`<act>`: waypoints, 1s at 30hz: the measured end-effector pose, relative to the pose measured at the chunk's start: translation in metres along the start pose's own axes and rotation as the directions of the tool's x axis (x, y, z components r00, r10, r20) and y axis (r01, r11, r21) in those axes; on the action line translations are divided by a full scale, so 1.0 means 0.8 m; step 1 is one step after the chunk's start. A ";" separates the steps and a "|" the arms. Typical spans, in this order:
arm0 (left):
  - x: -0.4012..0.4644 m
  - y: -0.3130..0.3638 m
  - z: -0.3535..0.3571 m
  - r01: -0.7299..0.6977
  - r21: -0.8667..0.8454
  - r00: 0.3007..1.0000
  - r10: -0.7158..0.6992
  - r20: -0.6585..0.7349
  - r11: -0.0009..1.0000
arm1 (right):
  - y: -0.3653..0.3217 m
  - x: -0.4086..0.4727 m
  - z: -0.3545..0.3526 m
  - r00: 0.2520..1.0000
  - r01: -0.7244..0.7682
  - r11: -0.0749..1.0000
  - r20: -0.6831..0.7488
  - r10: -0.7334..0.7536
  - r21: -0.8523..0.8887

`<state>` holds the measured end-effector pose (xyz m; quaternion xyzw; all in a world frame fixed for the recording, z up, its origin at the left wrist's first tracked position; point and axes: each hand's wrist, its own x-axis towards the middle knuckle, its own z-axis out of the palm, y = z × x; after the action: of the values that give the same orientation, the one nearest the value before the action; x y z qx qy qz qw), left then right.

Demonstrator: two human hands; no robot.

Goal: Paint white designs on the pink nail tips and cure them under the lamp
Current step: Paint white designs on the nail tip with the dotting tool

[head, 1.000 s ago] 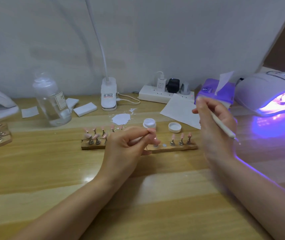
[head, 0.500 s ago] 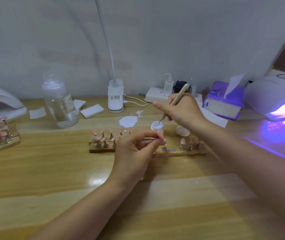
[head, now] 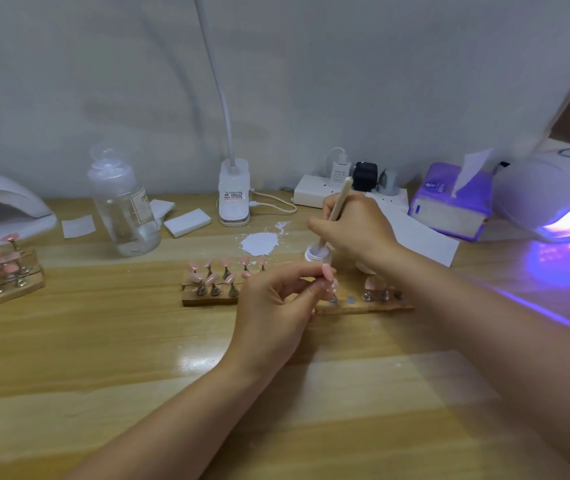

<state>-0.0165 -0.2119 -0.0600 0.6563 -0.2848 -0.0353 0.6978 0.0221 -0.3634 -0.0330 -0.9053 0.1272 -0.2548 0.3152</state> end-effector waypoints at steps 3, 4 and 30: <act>0.000 0.000 0.000 -0.033 0.009 0.999 0.033 0.006 0.999 | -0.001 -0.003 -0.012 0.993 -0.034 0.978 -0.101 0.056 0.207; 0.000 0.000 0.000 -0.049 0.010 0.999 0.049 0.009 0.999 | -0.002 -0.008 -0.016 0.988 -0.031 0.958 -0.135 0.073 0.285; -0.004 -0.009 -0.002 -0.212 0.169 0.970 0.186 0.159 0.962 | -0.018 -0.129 -0.026 0.969 0.110 0.654 -0.228 0.097 0.749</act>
<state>-0.0161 -0.2099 -0.0676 0.6821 -0.4003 0.0154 0.6118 -0.0744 -0.3224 -0.0489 -0.6530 0.0445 -0.3964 0.6438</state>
